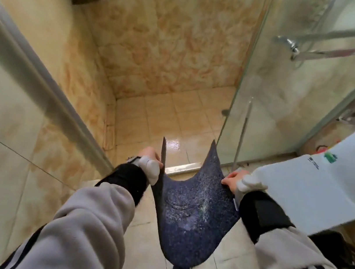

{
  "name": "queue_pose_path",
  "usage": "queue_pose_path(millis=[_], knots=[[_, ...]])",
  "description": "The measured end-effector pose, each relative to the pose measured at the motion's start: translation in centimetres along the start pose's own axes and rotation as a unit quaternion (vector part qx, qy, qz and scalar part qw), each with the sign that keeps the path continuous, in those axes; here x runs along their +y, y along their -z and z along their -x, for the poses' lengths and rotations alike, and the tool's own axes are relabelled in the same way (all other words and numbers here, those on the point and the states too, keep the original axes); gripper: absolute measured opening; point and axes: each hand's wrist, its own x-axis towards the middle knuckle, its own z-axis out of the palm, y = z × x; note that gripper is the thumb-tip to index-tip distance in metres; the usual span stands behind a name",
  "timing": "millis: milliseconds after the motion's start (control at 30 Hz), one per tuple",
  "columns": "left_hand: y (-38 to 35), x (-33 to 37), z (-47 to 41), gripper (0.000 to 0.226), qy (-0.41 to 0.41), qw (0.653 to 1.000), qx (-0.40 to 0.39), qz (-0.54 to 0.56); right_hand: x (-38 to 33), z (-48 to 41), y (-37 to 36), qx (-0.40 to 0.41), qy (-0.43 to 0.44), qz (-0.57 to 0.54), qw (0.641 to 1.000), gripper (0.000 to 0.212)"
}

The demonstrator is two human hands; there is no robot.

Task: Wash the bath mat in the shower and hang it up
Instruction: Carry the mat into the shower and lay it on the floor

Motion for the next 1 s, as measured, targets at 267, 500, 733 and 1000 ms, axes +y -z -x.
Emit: queue_pose_path(millis=[267, 500, 733, 1000], knots=[[12.1, -0.7, -10.4, 0.026, 0.087, 0.992, 0.074, 0.049, -15.5, -12.0, 6.6, -0.007, 0.068, 0.026, 0.997, 0.029], [20.4, 0.4, -19.9, 0.024, 0.103, 0.986, 0.103, 0.077, -24.9, -20.5, 10.8, 0.013, 0.093, 0.0, 0.996, 0.013], [29.8, 5.4, -32.2, 0.024, 0.085, 0.991, 0.095, 0.03, -32.4, -29.3, 16.0, 0.043, 0.06, -0.058, 0.996, 0.011], [36.2, 14.6, -43.5, 0.022, 0.018, 0.997, 0.076, 0.015, -34.5, -37.7, 22.8, 0.122, -0.008, -0.179, 0.976, 0.028]])
